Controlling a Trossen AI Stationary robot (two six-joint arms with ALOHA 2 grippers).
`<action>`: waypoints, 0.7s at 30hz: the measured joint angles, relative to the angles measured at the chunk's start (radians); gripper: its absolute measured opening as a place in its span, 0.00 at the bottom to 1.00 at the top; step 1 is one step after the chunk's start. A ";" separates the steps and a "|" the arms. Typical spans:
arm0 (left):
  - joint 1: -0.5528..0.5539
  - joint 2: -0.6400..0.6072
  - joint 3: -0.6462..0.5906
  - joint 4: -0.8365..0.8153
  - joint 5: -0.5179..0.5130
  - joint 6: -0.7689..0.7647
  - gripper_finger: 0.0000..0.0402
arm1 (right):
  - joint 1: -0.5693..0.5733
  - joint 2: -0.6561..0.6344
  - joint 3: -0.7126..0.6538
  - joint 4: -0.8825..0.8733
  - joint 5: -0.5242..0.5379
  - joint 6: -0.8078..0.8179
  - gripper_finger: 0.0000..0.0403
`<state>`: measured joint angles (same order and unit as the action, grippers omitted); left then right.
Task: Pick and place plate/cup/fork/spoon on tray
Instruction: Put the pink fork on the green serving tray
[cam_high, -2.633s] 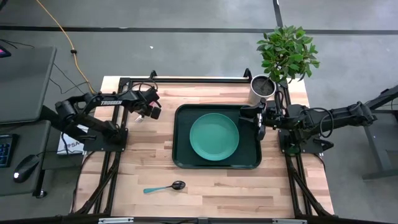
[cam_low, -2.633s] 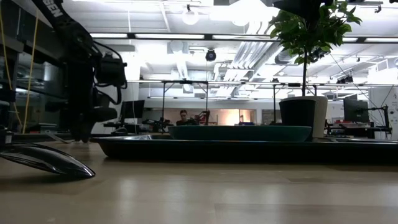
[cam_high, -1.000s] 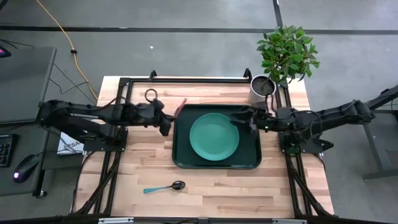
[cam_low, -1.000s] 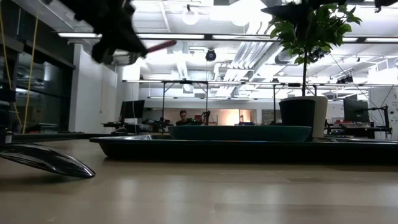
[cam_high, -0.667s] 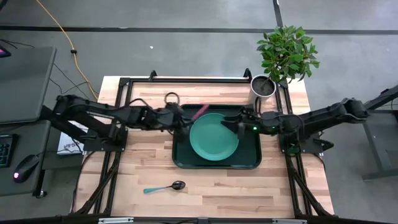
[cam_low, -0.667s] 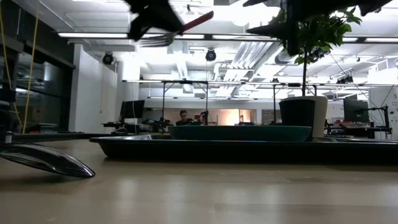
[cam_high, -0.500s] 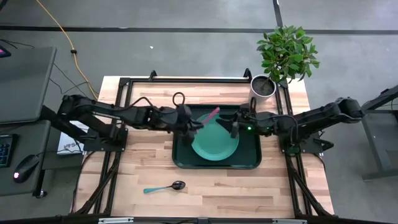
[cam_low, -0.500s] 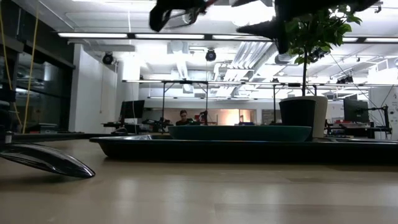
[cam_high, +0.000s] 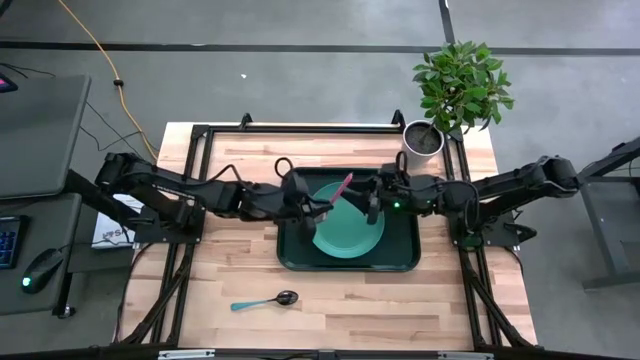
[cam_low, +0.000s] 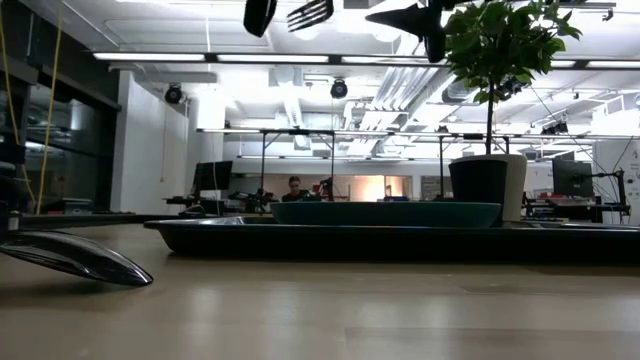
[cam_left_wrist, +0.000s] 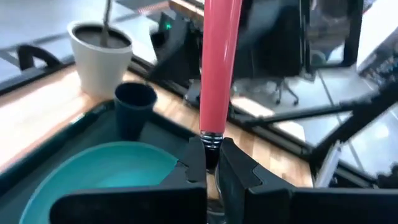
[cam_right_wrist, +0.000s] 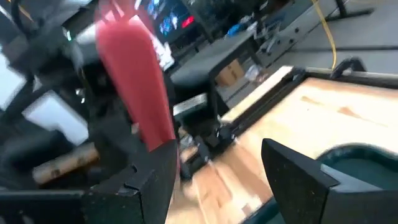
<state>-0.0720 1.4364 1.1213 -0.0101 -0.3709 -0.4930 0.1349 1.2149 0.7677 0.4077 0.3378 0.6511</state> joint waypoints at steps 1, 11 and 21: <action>-0.002 0.000 0.000 0.011 -0.014 0.006 0.00 | 0.001 0.001 0.000 -0.005 -0.009 0.004 0.56; -0.001 -0.001 0.000 0.044 -0.037 0.003 0.00 | -0.008 0.001 0.000 0.142 -0.049 -0.030 0.56; -0.008 0.027 0.000 0.092 -0.010 -0.054 0.00 | -0.051 0.001 -0.001 0.233 -0.051 -0.041 0.52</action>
<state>-0.0798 1.4631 1.1210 0.0815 -0.3811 -0.5466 0.0842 1.2160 0.7666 0.6406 0.2871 0.6100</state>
